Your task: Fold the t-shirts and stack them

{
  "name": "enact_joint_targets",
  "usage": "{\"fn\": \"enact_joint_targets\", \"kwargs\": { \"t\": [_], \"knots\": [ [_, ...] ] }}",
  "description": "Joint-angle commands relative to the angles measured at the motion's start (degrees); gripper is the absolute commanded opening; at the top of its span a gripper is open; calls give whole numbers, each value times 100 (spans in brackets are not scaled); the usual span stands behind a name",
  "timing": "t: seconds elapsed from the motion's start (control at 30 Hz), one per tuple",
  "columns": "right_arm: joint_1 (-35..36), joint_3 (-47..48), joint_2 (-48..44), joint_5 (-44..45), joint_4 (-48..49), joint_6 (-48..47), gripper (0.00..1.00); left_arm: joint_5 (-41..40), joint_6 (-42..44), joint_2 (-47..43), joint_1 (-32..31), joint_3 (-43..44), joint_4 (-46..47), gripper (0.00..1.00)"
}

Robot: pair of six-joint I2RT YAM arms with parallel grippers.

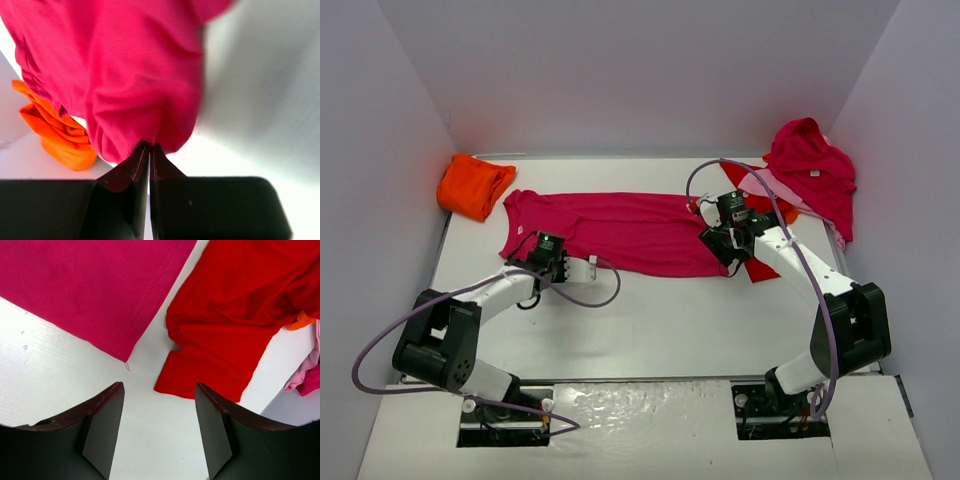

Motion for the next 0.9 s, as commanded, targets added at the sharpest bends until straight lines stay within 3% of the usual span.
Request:
{"fn": "enact_joint_targets", "kwargs": {
  "t": [0.0, 0.17, 0.33, 0.53, 0.73, 0.8, 0.87],
  "knots": [
    [14, 80, 22, 86, 154, 41, 56, 414, -1060, -393, -11, 1127, -1214, 0],
    [14, 55, -29, 54, 153, 43, 56, 751, -1587, -437, 50, 1965, -1905, 0],
    [14, 36, 86, -1, 188, 21, 56, 1214, -2180, -13, 328, 2783, -1879, 0],
    [34, 172, 330, -74, 163, 9, 54, 749, -3033, 1979, 488, 4346, -1992, 0],
    [40, 117, 313, 19, 171, -57, 54, 381, -3539, 2914, 621, 5507, -2061, 1],
    [40, 107, 311, 2, 171, -41, 55, 263, -3633, 2945, 620, 5524, -1978, 13],
    [40, 82, 262, 2, 171, -16, 55, 147, -3774, 2811, 662, 5371, -1685, 52]
  ]
}}
